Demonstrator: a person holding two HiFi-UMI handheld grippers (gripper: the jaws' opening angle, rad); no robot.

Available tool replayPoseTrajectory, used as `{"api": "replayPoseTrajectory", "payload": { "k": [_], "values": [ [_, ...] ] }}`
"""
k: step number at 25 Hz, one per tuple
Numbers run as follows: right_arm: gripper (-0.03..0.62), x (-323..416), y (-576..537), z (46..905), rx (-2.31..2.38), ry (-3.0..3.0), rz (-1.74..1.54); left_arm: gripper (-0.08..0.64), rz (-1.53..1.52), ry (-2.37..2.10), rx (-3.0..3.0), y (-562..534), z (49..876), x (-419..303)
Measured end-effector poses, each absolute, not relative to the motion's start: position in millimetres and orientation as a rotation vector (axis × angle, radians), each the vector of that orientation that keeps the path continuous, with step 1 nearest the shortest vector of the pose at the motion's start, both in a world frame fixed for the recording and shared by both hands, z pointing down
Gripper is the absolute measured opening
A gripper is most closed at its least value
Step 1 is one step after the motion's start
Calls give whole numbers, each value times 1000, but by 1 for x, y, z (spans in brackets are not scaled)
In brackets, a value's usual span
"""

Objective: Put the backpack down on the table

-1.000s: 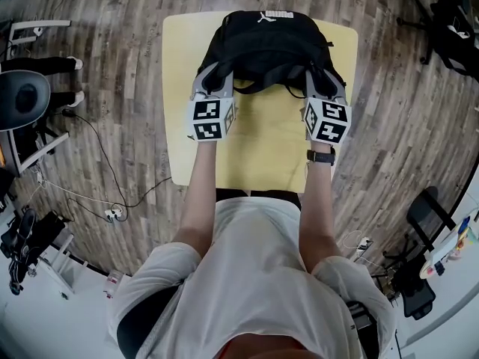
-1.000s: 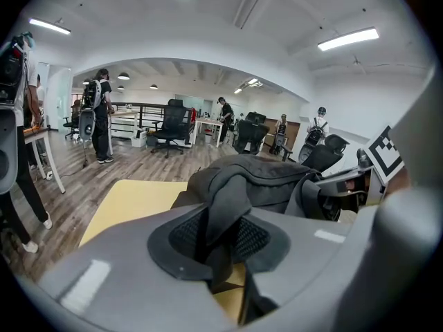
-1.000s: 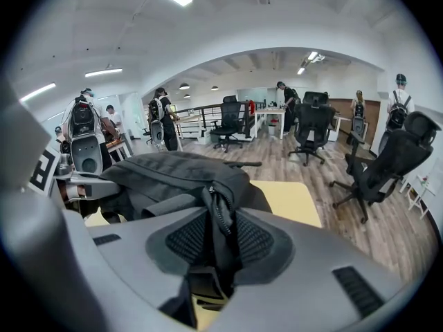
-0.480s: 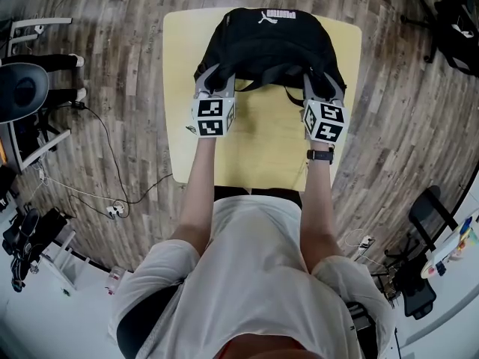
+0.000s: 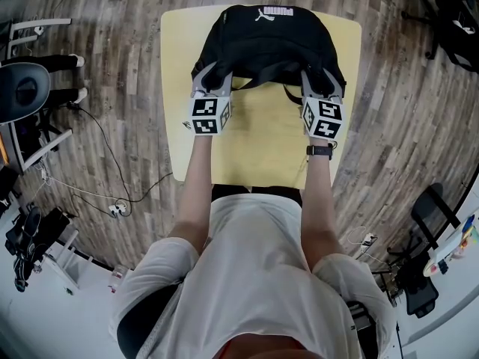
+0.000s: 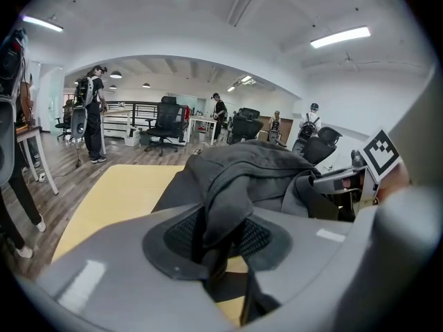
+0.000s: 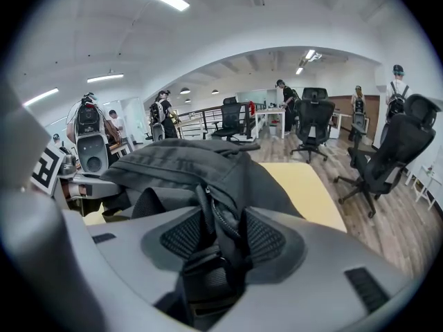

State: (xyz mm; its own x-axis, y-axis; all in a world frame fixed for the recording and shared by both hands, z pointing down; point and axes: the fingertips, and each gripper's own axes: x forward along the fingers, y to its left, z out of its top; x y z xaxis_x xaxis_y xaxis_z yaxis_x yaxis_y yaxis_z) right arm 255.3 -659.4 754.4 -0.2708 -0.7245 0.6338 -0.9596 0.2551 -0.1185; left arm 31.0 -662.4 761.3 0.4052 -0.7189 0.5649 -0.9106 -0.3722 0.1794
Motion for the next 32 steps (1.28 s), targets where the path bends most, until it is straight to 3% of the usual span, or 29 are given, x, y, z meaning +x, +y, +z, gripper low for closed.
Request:
{"api": "replayPoseTrajectory", "payload": {
  "k": [9,14,20,32],
  "values": [
    [242,250,-657,750,1471,-2143,744,121,590,-1402,2223,-662,760,30],
    [273,249,-652,742,1486,-2165,727,237,573,-1376,2212,-657,756,32],
    [290,254,-643,728,1530,-2174,709,316,564,-1394,2195,-650,748,27],
    [290,258,-605,694,1598,-2192,704,318,524,-1415,2240,-622,712,23]
  ]
}}
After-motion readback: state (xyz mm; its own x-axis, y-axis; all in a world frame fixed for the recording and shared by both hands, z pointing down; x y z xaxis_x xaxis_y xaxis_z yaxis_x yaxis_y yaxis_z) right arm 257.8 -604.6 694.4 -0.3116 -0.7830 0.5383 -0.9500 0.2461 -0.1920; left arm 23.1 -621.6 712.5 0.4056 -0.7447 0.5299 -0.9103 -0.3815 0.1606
